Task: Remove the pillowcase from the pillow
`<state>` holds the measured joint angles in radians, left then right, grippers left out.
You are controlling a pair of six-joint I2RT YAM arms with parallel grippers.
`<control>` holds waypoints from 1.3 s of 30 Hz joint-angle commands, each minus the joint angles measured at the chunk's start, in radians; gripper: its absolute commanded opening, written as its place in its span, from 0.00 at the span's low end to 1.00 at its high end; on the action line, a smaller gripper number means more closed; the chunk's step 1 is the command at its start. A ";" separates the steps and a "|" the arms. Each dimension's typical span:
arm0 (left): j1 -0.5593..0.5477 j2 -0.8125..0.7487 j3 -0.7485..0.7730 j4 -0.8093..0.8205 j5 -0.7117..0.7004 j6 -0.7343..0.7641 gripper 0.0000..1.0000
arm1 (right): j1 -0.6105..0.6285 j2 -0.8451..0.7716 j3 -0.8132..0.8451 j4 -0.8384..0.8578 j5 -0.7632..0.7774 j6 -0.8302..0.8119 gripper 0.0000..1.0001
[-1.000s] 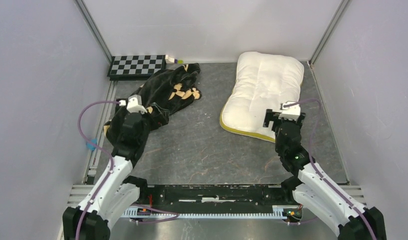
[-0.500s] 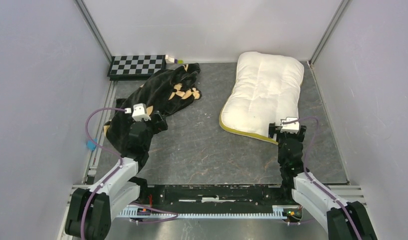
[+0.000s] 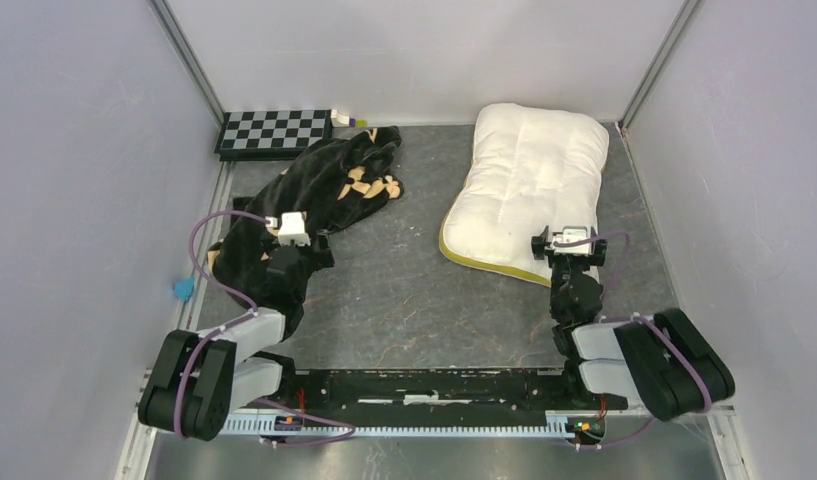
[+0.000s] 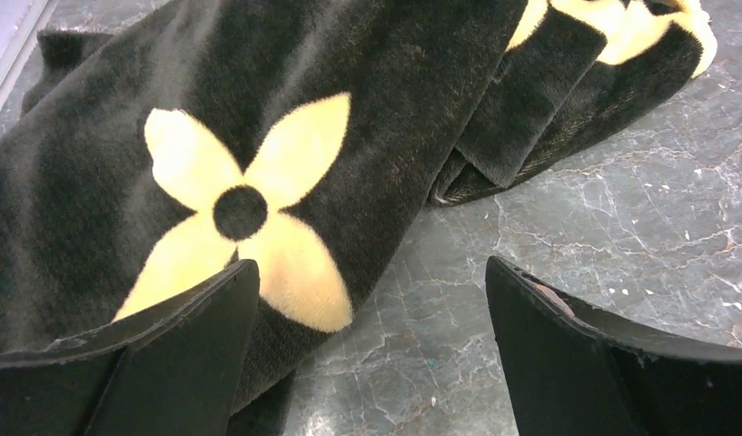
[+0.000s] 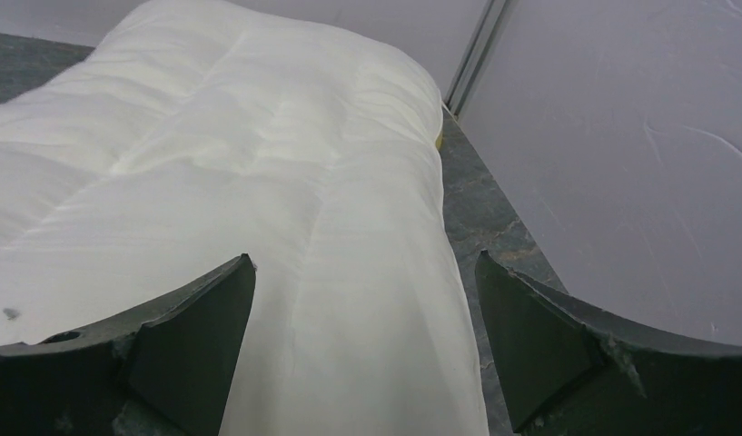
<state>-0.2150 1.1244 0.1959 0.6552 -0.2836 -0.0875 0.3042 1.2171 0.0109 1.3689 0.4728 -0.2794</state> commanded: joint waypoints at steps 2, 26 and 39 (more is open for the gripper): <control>0.006 0.111 0.041 0.214 0.012 0.124 0.94 | -0.043 0.196 -0.218 0.348 0.083 0.017 0.98; 0.121 0.347 0.077 0.392 0.107 0.101 1.00 | -0.081 0.182 -0.152 0.200 0.045 0.047 0.98; 0.121 0.352 0.077 0.397 0.110 0.102 1.00 | -0.080 0.183 -0.153 0.200 0.045 0.046 0.98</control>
<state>-0.0975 1.4754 0.2527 1.0031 -0.1791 0.0345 0.2279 1.4055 0.0109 1.4734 0.5083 -0.2352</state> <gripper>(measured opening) 0.994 0.979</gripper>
